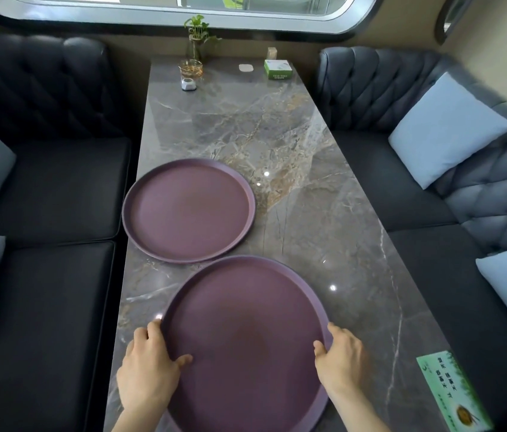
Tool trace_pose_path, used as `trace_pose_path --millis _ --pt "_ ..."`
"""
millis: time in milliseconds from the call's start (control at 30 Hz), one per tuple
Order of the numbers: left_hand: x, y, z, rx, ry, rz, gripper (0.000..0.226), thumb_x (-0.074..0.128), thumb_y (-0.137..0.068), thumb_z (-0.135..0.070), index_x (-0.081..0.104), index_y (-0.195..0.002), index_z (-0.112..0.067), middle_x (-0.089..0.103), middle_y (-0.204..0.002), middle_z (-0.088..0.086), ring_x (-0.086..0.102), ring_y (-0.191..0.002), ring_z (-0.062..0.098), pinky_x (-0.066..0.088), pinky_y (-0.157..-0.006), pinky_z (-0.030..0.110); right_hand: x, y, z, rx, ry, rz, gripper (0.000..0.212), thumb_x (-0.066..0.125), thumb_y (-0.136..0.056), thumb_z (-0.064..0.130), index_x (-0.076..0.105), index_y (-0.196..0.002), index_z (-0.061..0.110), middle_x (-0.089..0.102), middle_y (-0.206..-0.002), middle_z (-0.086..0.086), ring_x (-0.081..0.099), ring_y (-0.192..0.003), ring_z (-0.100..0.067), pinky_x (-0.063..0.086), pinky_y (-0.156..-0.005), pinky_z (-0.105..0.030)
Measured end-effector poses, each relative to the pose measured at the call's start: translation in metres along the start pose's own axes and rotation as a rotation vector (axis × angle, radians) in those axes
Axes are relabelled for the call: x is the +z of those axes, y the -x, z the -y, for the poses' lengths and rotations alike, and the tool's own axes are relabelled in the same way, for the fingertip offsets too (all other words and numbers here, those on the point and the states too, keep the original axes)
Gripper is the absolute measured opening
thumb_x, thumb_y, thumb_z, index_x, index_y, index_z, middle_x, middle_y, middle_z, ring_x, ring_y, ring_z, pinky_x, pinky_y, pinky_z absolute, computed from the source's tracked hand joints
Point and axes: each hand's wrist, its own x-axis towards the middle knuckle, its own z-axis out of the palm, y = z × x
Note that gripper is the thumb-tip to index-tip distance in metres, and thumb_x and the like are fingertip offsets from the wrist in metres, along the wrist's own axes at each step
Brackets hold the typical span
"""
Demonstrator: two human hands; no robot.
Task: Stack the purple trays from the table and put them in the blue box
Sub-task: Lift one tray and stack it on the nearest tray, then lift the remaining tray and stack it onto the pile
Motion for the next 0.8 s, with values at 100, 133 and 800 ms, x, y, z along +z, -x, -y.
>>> trace_pose_path --millis 100,133,800 --pt "-0.001 -0.001 -0.001 0.022 -0.033 0.005 0.090 0.086 -0.060 -0.053 0.045 -0.131 -0.015 0.057 -0.118 0.004 0.059 -0.113 0.027 0.047 -0.068 0.039 -0.003 0.000 0.001 -0.003 0.021 0.027 0.060 0.076 -0.086 0.031 0.057 -0.141 0.018 0.065 -0.133 0.000 0.063 -0.121 -0.024 0.050 -0.094 -0.034" --pt "-0.003 -0.001 -0.002 0.032 -0.054 0.010 0.088 0.084 -0.061 -0.054 0.044 -0.129 -0.015 0.055 -0.116 0.003 0.059 -0.111 0.026 0.044 -0.065 0.036 -0.004 0.000 0.002 -0.012 0.044 0.037 0.061 0.077 -0.086 0.032 0.056 -0.142 0.019 0.063 -0.134 0.001 0.063 -0.121 -0.023 0.050 -0.093 -0.033" --pt "-0.069 -0.111 -0.021 -0.162 0.408 -0.047 0.064 0.052 -0.084 -0.065 0.051 -0.130 -0.021 0.059 -0.130 0.005 0.060 -0.113 0.029 0.047 -0.085 0.042 -0.058 -0.088 0.121 -0.239 0.135 0.164 0.046 0.063 -0.086 0.055 0.070 -0.122 0.027 0.070 -0.128 0.004 0.064 -0.121 -0.025 0.051 -0.095 -0.035"
